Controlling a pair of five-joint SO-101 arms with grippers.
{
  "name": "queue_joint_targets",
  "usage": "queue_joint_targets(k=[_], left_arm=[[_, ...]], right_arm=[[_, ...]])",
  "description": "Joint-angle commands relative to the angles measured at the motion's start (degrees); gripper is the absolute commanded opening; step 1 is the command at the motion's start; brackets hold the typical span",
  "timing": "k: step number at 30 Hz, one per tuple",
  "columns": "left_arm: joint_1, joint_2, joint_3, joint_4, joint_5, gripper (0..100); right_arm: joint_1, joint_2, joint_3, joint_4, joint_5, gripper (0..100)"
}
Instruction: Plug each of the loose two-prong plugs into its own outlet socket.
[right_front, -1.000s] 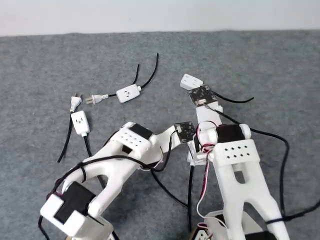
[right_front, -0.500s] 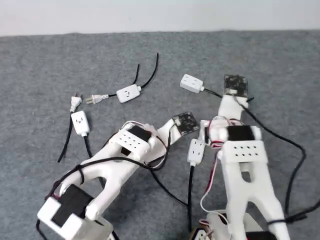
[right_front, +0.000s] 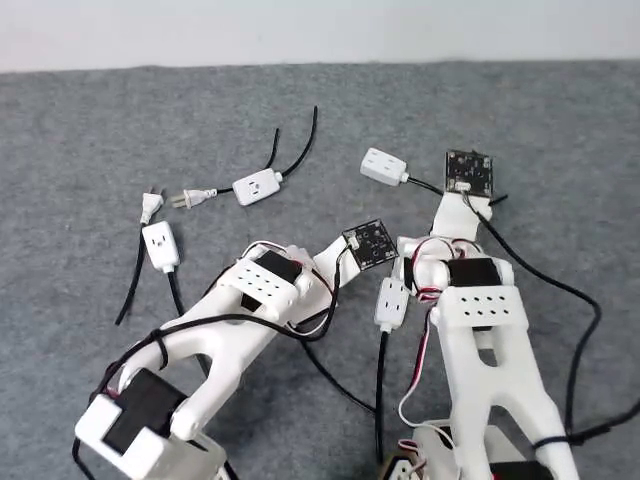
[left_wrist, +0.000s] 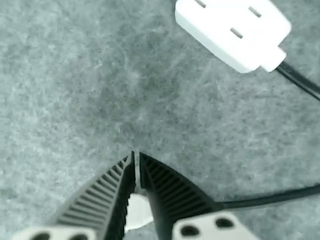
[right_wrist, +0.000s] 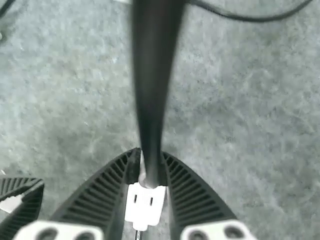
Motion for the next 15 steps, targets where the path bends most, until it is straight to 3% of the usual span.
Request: queue_joint_targets(k=[1, 15], left_arm=[[-4.0, -1.8, -5.0, -1.1, 5.4, 1], [-16.6, -1.7, -11.7, -4.9, 28.0, 1]], right_arm=[[-1.2, 0.0, -0.1, -0.7, 2.1, 0.7], [-1.3, 0.0, 1.8, -0.7, 4.0, 0.7]])
